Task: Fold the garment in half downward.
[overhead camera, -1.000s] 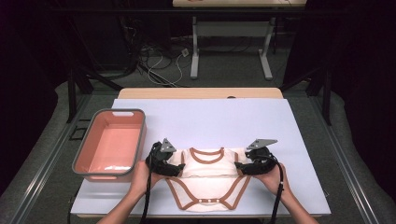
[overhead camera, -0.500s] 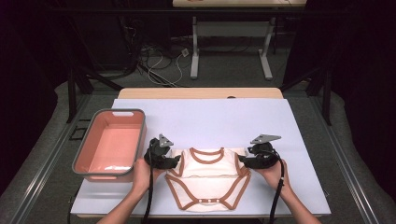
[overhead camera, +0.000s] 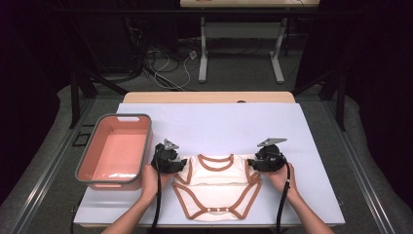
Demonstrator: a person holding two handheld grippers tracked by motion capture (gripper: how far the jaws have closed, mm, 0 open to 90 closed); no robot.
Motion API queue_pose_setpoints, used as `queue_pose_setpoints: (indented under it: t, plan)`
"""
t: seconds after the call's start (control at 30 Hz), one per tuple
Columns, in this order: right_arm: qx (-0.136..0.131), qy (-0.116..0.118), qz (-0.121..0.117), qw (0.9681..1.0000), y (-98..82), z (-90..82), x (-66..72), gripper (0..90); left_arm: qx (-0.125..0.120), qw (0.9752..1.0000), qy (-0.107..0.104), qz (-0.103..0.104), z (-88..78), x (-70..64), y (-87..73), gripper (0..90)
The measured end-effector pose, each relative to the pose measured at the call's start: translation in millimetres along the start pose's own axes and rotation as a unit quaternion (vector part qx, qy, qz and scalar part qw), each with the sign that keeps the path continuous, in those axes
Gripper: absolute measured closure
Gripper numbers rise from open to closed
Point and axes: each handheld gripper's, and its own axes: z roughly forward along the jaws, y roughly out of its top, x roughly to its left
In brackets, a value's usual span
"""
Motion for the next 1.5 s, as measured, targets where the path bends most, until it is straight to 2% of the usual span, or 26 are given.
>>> queue_pose_setpoints:
  t: [0.1,0.17,0.23,0.27,0.3,0.33,0.4,0.43,0.63,0.67,0.7,0.83,0.87,0.9,0.97,1.0,1.1,1.13,1.23,1.37,1.43,1.5]
  plan:
    - [0.001,0.011,0.000,0.9999,-0.5,-0.5,-0.4,68.1,-0.011,0.9999,-0.007,-0.001,-0.1,0.2,-2.5,55.2]
    - [-0.005,0.014,0.002,0.9999,-2.0,-0.7,-1.1,75.0,-0.019,0.9997,-0.013,-0.002,-0.2,0.7,-4.3,63.8]
    - [-0.004,0.024,0.005,0.9997,-2.7,-0.8,-1.0,83.1,-0.025,0.9993,-0.024,-0.015,-0.2,1.1,-5.8,73.0]
    - [-0.004,0.025,0.004,0.9997,-2.7,-0.7,-0.3,85.1,-0.027,0.9989,-0.033,-0.018,-0.1,2.7,-6.6,77.4]
    - [-0.004,0.026,0.003,0.9996,-2.6,-0.7,0.5,85.8,-0.030,0.9981,-0.042,-0.034,0.2,2.4,-7.7,81.8]
    - [-0.004,0.026,0.003,0.9996,-2.4,-0.8,0.5,86.1,-0.034,0.9978,-0.043,-0.036,0.5,2.2,-8.2,84.3]
    - [-0.009,0.025,0.012,0.9996,-3.0,-1.0,0.4,86.6,-0.035,0.9982,-0.041,-0.026,0.4,1.1,-8.2,86.0]
    - [-0.012,0.020,0.007,0.9997,-3.0,-0.9,0.4,86.7,-0.035,0.9985,-0.039,-0.015,0.5,1.9,-8.0,86.4]
    - [-0.018,-0.004,-0.011,0.9998,-0.6,-0.3,3.1,86.8,-0.038,0.9989,-0.027,-0.003,2.1,1.1,-4.8,86.6]
    - [-0.026,-0.005,-0.012,0.9996,-0.3,0.6,2.8,86.8,-0.036,0.9990,-0.025,0.000,2.6,0.9,-4.0,86.6]
    - [-0.020,-0.009,-0.011,0.9997,0.7,0.2,3.2,86.8,-0.041,0.9989,-0.021,-0.002,3.6,0.2,-3.5,86.6]
    - [-0.022,-0.034,-0.033,0.9986,4.4,1.9,4.5,86.7,-0.037,0.9992,-0.011,0.012,7.3,0.6,1.5,86.5]
    - [-0.022,-0.037,-0.034,0.9985,5.2,2.3,4.7,86.7,-0.045,0.9989,-0.006,0.010,9.3,0.0,2.9,86.4]
    - [-0.023,-0.040,-0.030,0.9985,5.8,2.9,5.2,86.7,-0.039,0.9991,-0.002,0.018,9.8,0.6,4.7,86.4]
    - [-0.024,-0.043,-0.028,0.9984,7.5,4.1,4.1,86.7,-0.042,0.9989,0.002,0.020,12.4,0.0,5.9,86.2]
    - [-0.025,-0.046,-0.036,0.9980,8.4,4.5,2.1,86.7,-0.041,0.9988,0.005,0.025,12.8,0.4,6.9,86.1]
    - [-0.025,-0.053,-0.027,0.9979,11.4,6.4,1.4,86.6,-0.042,0.9989,0.006,0.017,14.2,2.9,10.1,85.7]
    - [-0.030,-0.051,-0.032,0.9977,12.1,8.1,-0.3,86.7,-0.045,0.9988,0.007,0.017,15.6,4.1,10.9,85.7]
    - [-0.017,-0.062,-0.033,0.9974,13.5,12.6,1.5,86.4,-0.044,0.9989,0.009,0.013,17.7,5.5,12.0,85.2]
    - [-0.017,-0.058,-0.037,0.9975,13.2,13.5,-0.2,85.4,-0.044,0.9989,0.010,0.012,17.6,5.9,12.0,83.7]
    - [-0.017,-0.057,-0.033,0.9977,13.0,12.7,-0.4,83.0,-0.042,0.9990,0.010,0.007,16.0,6.6,12.3,79.7]
    - [-0.019,-0.056,-0.033,0.9977,13.8,10.5,0.2,77.6,-0.051,0.9986,0.014,0.006,14.1,5.8,13.4,74.7]
